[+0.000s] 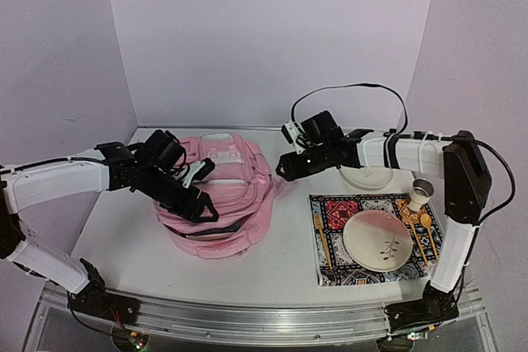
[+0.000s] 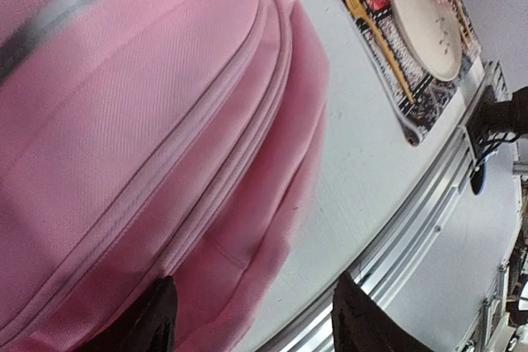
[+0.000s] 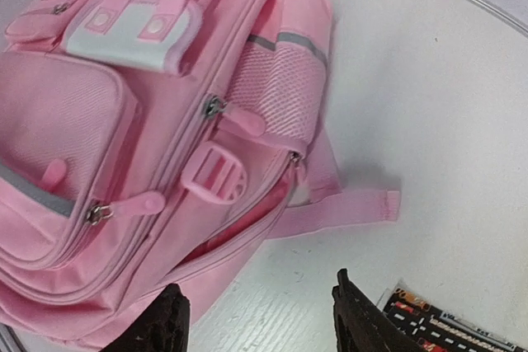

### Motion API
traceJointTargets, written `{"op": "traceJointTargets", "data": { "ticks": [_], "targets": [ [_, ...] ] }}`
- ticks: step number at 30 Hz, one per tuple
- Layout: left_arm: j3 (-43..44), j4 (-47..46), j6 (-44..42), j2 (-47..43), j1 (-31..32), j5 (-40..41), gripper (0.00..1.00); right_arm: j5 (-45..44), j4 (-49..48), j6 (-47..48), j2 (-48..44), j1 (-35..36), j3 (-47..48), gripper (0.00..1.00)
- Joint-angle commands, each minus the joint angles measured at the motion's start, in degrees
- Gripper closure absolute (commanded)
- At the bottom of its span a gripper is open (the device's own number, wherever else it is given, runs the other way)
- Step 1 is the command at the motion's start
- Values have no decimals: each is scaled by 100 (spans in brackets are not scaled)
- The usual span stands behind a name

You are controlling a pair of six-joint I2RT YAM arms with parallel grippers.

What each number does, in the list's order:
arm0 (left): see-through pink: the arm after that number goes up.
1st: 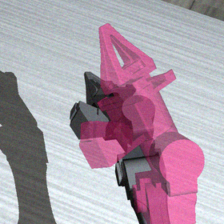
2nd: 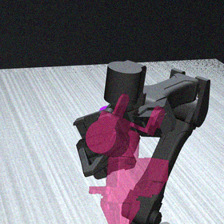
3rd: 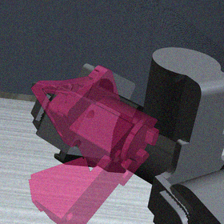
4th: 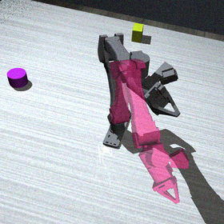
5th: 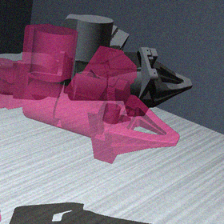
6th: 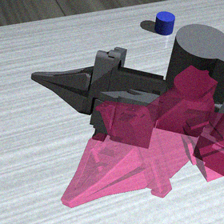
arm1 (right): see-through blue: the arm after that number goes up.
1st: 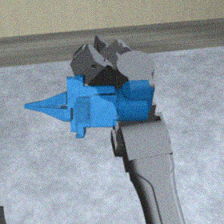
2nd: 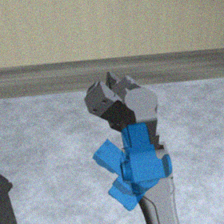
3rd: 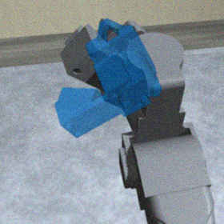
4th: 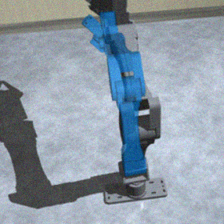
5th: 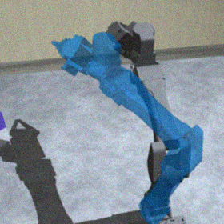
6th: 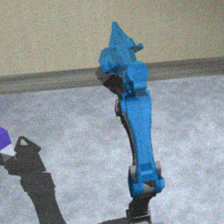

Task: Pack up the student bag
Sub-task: Place the largest pocket of the bag in the student bag, then pick up the largest pocket of the bag from the student bag.

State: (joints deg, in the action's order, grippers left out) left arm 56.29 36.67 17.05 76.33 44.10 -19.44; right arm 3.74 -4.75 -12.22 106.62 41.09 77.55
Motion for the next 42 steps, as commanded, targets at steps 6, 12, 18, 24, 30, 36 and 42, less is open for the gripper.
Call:
{"op": "traceJointTargets", "data": {
  "ticks": [6, 12, 18, 24, 30, 36, 42],
  "targets": [
    [1881, -99, 187, 848, -42, 592, 15, 846, 284, 383, 1015, -369, 986, 52],
    [2793, -73, -89, 1825, -73, 951, 8, 600, 290, 539, 1509, -403, 1169, 59],
    [2976, 27, -325, 2359, -90, 1455, 6, 409, 251, 974, 1938, -479, 1434, 67],
    [2694, 43, -280, 2405, -195, 1740, 6, 766, -61, 1291, 2268, -479, 1545, 68],
    [2475, 36, -265, 2393, -346, 1661, 6, 1122, -369, 1635, 2520, -397, 1657, 67],
    [2416, 26, -263, 2473, -367, 1553, 6, 1439, -618, 1660, 2672, -329, 1748, 59],
    [2339, 7, -262, 2527, -368, 1602, 8, 1204, -650, 1600, 2766, -319, 1831, 66]
  ]
}}
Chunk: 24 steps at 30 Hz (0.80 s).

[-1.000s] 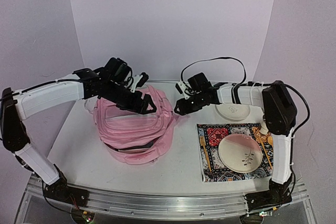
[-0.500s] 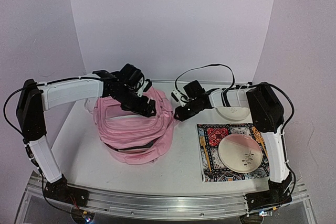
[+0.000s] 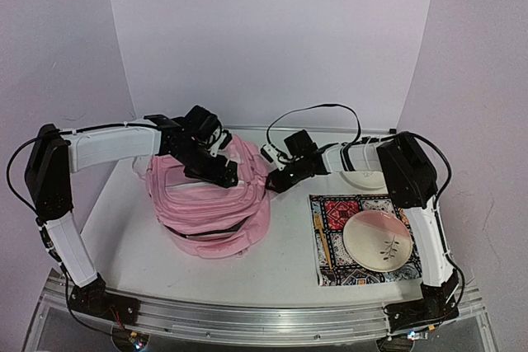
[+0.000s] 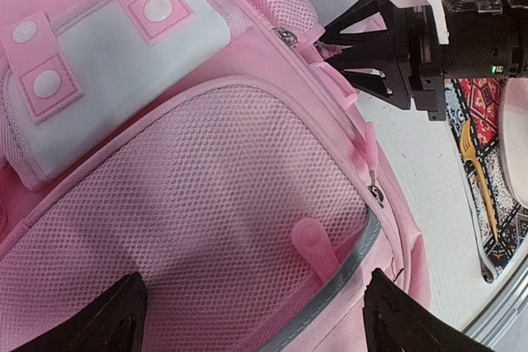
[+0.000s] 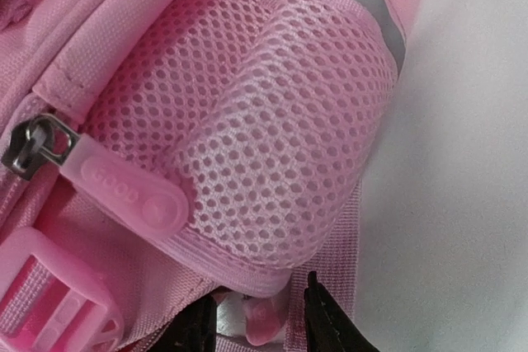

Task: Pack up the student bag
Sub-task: Pick up the largest pocket of the bag from the student bag, then rotate the student bag at the center of the board.

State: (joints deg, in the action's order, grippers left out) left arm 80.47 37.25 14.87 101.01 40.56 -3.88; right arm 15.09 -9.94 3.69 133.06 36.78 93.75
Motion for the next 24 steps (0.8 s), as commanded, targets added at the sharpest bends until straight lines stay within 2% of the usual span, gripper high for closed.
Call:
{"op": "traceJointTargets", "data": {
  "ticks": [1, 9, 12, 19, 24],
  "targets": [
    [-94, -53, -46, 59, -18, 70, 9, -35, -134, 12, 58, 106, 106, 68],
    [-161, -87, -46, 177, -46, 270, 10, -452, -130, -38, -764, 105, -922, 93],
    [-166, -105, -19, 293, -78, 330, 10, -496, -39, -127, -1132, 110, -1140, 99],
    [-24, -152, 106, 726, -205, 470, 12, -507, 455, -322, -1846, 243, -1475, 100],
    [376, -227, 279, 1150, -364, 406, 12, -825, 912, -561, -2158, 568, -1755, 100]
  ]
}}
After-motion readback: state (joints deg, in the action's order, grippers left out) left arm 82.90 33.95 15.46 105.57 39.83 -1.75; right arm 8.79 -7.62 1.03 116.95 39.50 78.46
